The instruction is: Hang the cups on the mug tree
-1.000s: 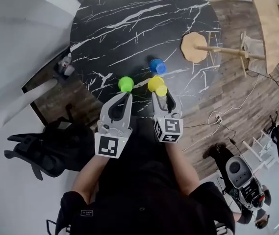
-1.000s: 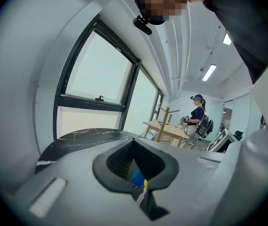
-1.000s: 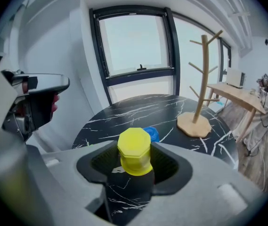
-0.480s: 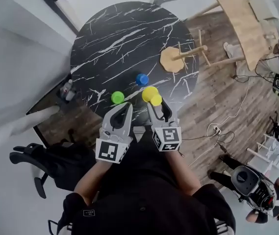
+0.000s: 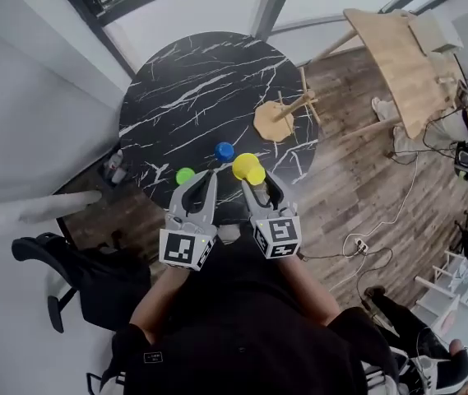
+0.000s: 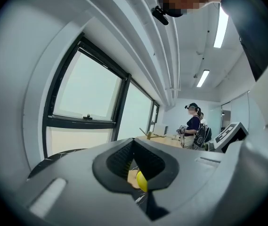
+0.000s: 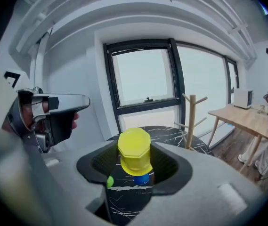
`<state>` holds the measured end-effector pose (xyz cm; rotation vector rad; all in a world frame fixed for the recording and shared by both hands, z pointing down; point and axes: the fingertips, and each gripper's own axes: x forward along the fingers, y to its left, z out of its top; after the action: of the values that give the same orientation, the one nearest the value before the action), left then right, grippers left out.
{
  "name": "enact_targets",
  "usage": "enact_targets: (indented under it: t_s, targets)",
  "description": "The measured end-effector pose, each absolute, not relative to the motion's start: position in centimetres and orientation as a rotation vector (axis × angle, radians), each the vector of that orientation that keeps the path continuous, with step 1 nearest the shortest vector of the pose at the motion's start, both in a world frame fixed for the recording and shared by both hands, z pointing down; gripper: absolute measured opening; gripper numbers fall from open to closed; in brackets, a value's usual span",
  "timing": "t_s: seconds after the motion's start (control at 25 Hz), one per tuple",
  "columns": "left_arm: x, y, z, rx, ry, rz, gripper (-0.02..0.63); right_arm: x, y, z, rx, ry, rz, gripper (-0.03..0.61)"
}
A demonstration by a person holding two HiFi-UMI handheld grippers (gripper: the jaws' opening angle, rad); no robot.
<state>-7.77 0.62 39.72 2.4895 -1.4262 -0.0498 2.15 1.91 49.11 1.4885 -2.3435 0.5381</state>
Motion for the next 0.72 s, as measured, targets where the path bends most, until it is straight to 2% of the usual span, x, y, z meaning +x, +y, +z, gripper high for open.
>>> enact_targets:
  t_s: [0.72]
  targets:
    - [-0.9, -1.3, 37.3, 2.505, -1.498, -0.098, -0.003, 10.5, 0.8, 43.4, 1.495, -2.451, 0.385, 0.210]
